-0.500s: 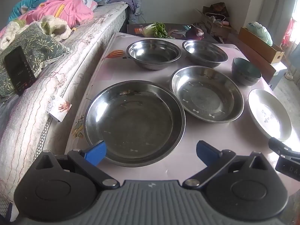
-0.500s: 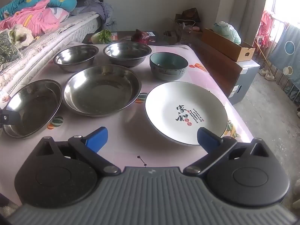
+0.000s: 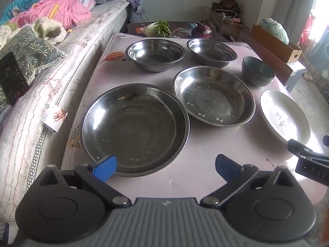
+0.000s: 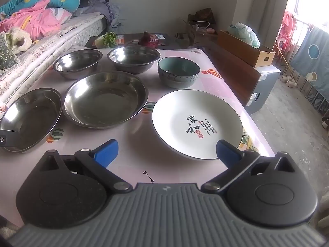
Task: Organize plates and bowls
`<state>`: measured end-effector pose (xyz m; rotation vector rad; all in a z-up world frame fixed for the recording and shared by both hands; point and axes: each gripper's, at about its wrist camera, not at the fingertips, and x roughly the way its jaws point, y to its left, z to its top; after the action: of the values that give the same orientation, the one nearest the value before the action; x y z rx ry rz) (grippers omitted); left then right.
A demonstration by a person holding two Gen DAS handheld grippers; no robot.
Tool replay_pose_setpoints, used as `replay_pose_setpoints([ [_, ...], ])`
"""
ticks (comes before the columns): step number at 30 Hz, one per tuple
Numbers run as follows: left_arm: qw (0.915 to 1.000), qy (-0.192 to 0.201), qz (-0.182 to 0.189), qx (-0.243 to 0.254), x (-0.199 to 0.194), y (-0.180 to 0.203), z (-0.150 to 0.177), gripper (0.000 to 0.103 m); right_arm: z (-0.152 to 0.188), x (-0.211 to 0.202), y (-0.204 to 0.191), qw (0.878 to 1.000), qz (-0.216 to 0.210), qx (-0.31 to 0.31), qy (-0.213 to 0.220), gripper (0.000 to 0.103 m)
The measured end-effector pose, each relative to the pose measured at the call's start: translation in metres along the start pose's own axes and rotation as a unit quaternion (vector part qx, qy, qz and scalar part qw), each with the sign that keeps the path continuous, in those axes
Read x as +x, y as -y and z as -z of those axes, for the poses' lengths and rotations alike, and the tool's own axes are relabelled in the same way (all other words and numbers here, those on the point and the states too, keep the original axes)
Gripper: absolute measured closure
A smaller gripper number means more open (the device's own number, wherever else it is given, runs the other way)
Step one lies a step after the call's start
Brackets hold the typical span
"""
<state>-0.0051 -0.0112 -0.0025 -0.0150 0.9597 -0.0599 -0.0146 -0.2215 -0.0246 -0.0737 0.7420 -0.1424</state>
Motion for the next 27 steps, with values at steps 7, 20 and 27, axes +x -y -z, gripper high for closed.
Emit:
replay_pose_setpoints([
  [7, 0.9997, -0.009, 0.020, 0.012, -0.0040, 0.0046, 0.0031, 0.000, 0.0000, 0.0003, 0.0056, 1.000, 0.009, 0.003, -0.004, 0.001],
  [20, 0.9991, -0.016, 0.031, 0.022, -0.0056, 0.0076, 0.0051, 0.000, 0.0002, -0.0014, 0.0048, 1.000, 0.003, 0.006, -0.011, 0.001],
  [27, 0.9990, -0.017, 0.033, 0.023, -0.0053, 0.0086, 0.0059, 0.000, -0.0007, -0.0030, 0.0042, 1.000, -0.002, 0.007, -0.013, 0.001],
])
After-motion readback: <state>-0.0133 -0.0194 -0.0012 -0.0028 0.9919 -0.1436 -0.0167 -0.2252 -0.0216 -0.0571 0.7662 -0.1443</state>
